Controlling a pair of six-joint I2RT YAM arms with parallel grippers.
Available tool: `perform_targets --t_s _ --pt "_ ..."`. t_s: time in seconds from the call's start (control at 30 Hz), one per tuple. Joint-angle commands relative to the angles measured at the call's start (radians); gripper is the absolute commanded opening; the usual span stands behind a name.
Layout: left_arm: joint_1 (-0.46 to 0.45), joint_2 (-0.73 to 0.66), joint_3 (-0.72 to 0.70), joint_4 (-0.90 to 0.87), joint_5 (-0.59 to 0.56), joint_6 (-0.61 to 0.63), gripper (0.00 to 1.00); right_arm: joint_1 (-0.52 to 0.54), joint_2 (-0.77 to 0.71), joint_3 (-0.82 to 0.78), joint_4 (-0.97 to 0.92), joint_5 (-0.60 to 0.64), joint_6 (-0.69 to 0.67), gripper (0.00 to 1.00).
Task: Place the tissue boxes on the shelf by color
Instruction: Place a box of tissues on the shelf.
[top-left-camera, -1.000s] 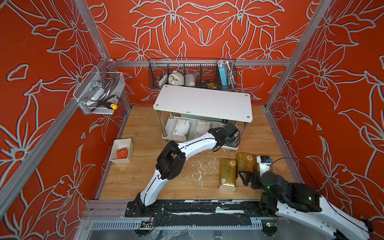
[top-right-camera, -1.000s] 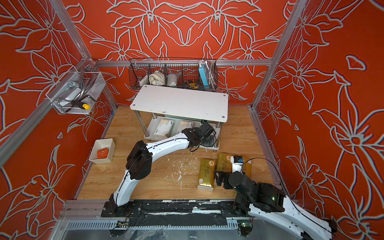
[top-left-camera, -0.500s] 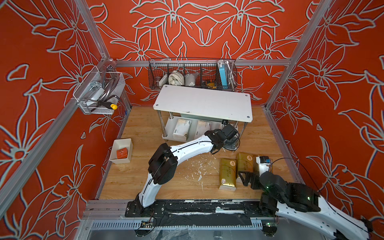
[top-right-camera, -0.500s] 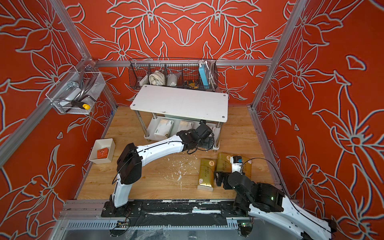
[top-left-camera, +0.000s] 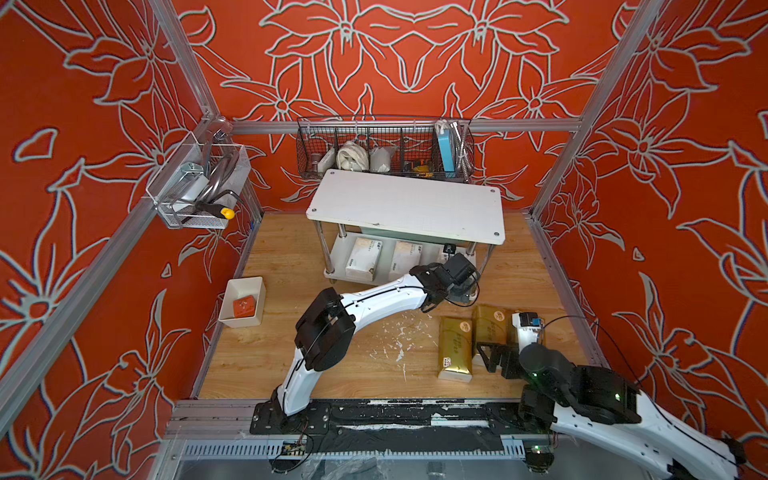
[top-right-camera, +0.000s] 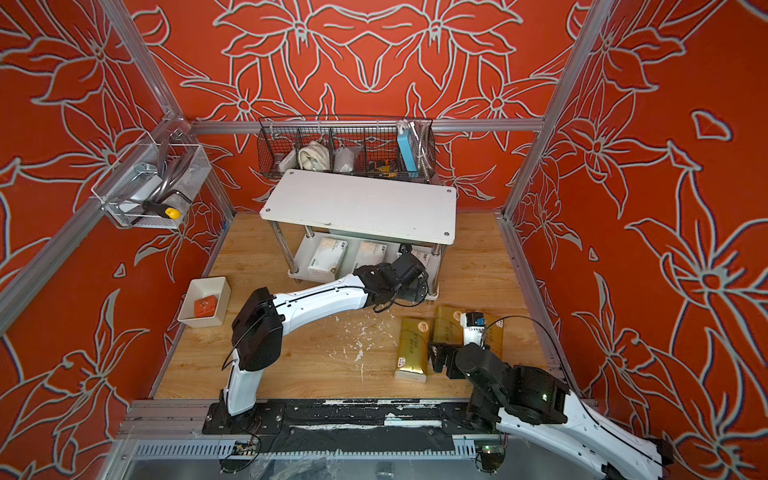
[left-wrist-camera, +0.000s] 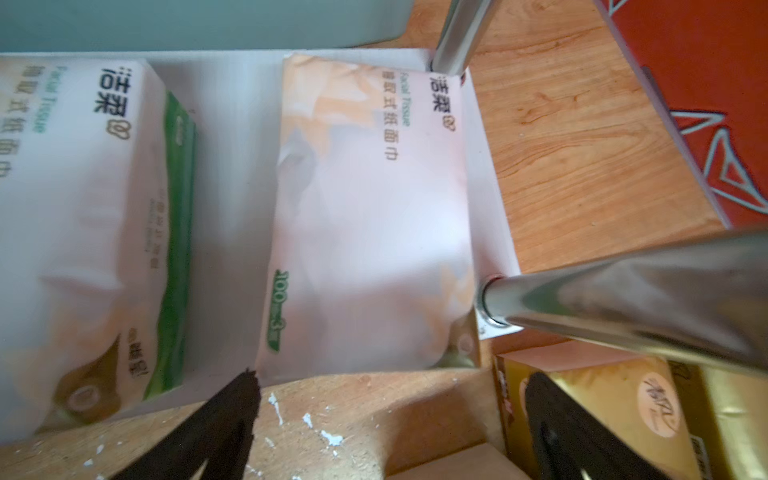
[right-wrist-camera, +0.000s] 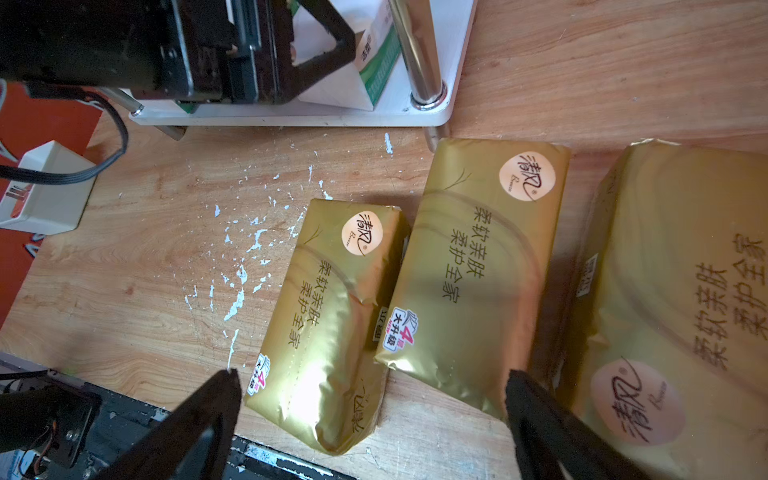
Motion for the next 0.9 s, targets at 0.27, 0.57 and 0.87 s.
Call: perform_targets --t_s 0.27,0.57,0.87 --pt "0.029 -0.001 0.009 0.031 -0.041 0.046 0.99 0.003 -0.019 -0.010 -0.032 0.021 0.006 0.99" --pt "0.037 0.049 0.063 0.029 0.003 0.059 0.99 0.003 -0.023 -0.007 -0.037 0.024 0.008 0.99" --pt "0.037 0.065 0.065 0.026 0.034 0.037 0.99 0.003 -0.023 -0.008 -0.038 0.027 0.009 0.99"
